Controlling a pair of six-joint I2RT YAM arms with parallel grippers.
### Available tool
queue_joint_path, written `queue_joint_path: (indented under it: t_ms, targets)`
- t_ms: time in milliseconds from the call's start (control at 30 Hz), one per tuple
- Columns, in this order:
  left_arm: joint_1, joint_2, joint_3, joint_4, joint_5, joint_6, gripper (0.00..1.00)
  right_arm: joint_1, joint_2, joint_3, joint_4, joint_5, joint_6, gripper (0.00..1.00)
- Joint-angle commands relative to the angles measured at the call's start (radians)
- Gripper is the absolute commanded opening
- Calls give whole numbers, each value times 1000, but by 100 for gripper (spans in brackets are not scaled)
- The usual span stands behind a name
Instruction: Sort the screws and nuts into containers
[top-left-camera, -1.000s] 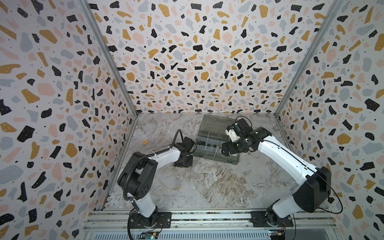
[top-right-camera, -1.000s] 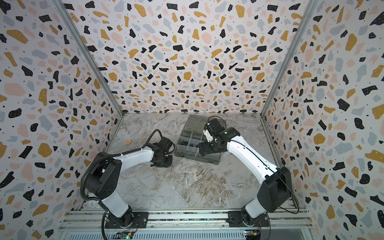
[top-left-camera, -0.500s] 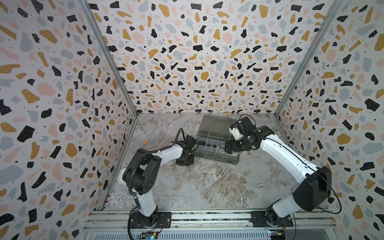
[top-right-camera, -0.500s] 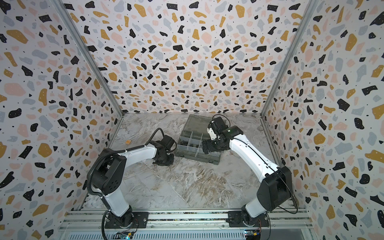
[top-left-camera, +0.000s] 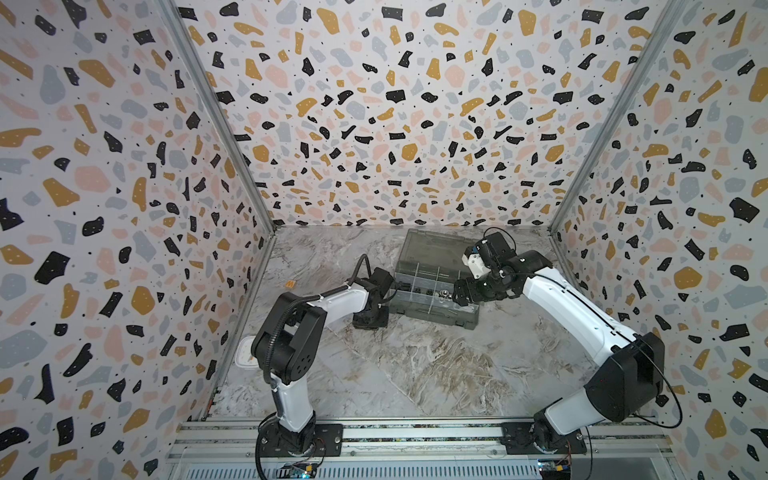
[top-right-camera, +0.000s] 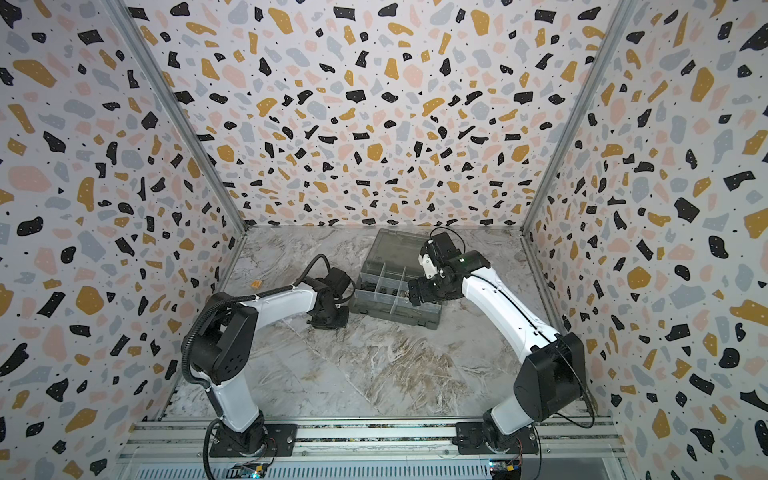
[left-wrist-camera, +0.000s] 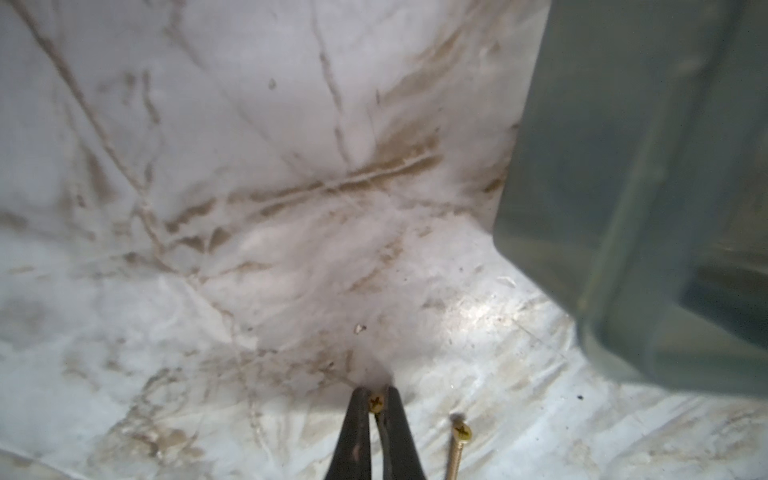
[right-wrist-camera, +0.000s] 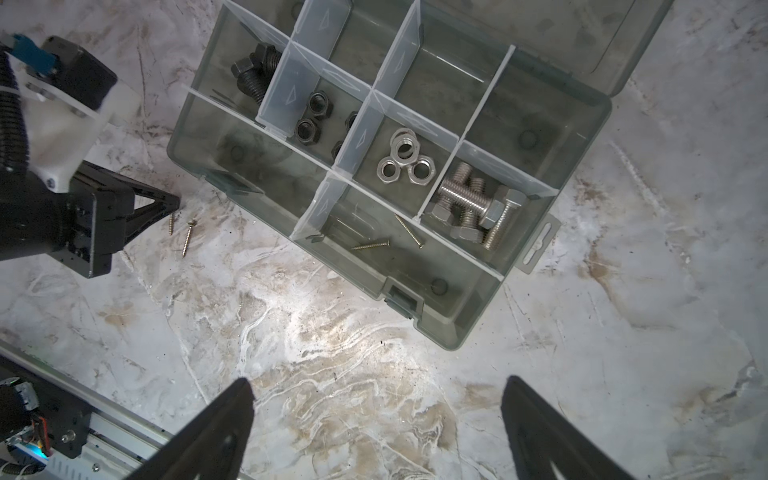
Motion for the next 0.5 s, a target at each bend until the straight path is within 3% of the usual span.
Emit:
queue_joint_path:
  t_ms: [0, 267, 467]
  targets:
    - [5, 13, 69, -56, -7, 38, 2, -3, -28, 3, -7, -6, -9, 95]
    - [-5, 36, 248, -152, -33, 71, 3, -12, -56, -6, -6, 24, 4, 95]
    - [-67, 93, 397, -212, -35, 82, 3, -41, -104, -45, 0, 25, 25, 94]
